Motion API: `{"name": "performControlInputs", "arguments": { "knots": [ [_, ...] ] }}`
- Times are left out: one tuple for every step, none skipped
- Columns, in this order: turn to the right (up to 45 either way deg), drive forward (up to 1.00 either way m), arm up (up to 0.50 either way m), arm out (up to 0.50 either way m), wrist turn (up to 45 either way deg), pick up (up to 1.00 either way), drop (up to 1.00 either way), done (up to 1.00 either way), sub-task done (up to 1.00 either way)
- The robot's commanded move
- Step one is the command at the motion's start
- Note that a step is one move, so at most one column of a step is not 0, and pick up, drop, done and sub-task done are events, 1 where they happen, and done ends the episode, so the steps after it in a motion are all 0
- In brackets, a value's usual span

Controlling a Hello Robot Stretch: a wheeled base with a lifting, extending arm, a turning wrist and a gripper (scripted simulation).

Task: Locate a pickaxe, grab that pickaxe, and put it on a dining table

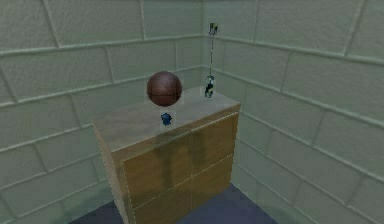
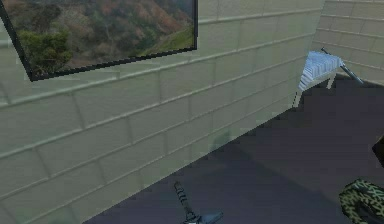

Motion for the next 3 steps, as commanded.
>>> {"name": "performControlInputs", "arguments": {
  "knots": [
    [0.0,0.00,0.00,0.00,45.0,0.00,0.00,0.00,0.00],
    [0.0,0.00,0.00,0.00,45.0,0.00,0.00,0.00,0.00],
    [0.0,0.00,0.00,0.00,45.0,0.00,0.00,0.00,0.00]
  ]
}}
